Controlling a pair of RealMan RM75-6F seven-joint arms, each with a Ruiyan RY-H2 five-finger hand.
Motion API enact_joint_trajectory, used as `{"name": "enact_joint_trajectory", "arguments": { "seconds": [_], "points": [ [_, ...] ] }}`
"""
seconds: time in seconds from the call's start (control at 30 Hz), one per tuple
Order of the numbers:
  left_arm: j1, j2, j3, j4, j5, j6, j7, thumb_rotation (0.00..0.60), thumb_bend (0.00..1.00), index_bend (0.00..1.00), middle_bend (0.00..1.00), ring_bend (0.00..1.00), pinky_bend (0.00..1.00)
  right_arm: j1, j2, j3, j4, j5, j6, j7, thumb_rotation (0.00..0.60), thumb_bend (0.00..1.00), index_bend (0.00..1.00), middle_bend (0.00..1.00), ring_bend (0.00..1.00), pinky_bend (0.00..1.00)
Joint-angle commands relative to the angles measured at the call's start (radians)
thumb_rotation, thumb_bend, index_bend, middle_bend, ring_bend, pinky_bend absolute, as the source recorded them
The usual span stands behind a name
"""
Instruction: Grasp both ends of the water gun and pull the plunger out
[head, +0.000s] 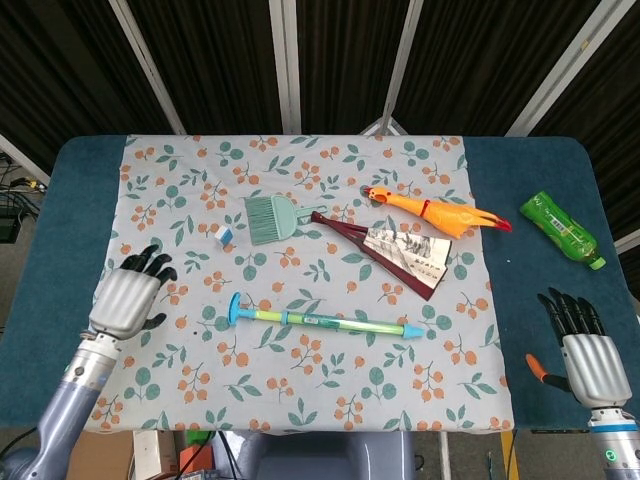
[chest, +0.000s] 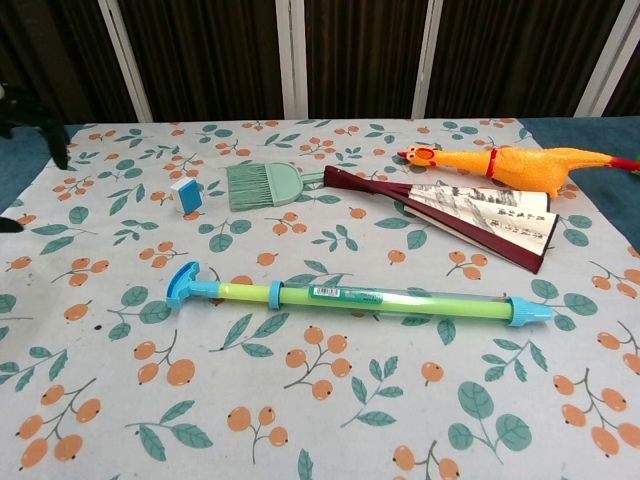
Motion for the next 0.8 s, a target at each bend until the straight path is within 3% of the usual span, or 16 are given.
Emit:
{"name": "enact_joint_trajectory", "arguments": {
  "seconds": [0.03,0.2,0.4,0.8],
  "points": [
    [-0.12,-0.13,-0.059,-0.018,-0.154,-0.018,0.181,0.6,0.22,0.41,0.22,0.11,0.25,-0.001,0.002,-0.001,0.0,0.001,0.0,0.003,0.6,0.31,0.0,0.0,0.0,0.0],
    [-0.221,-0.26,-0.087,-0.002,-0.349,0.011,0.319,0.6,0.24,0.44,0.22,0.11,0.25,0.0,0.006,0.001,-0.003,0.011,-0.007,0.017,0.6,0.31,0.0,0.0,0.0,0.0],
    [-0.319,-0.4,-0.088,0.058,-0.494,0.061,0.426,0.6,0.26,0.47,0.23,0.11,0.25,0.002,0.008,0.003,-0.005,0.019,-0.016,0.027,0.6,0.31,0.0,0.0,0.0,0.0],
    [-0.405,-0.546,-0.051,0.182,-0.574,0.138,0.481,0.6,0.34,0.49,0.23,0.11,0.25,0.006,0.015,0.005,-0.012,0.026,-0.026,0.058,0.6,0.31,0.0,0.0,0.0,0.0]
  ]
}}
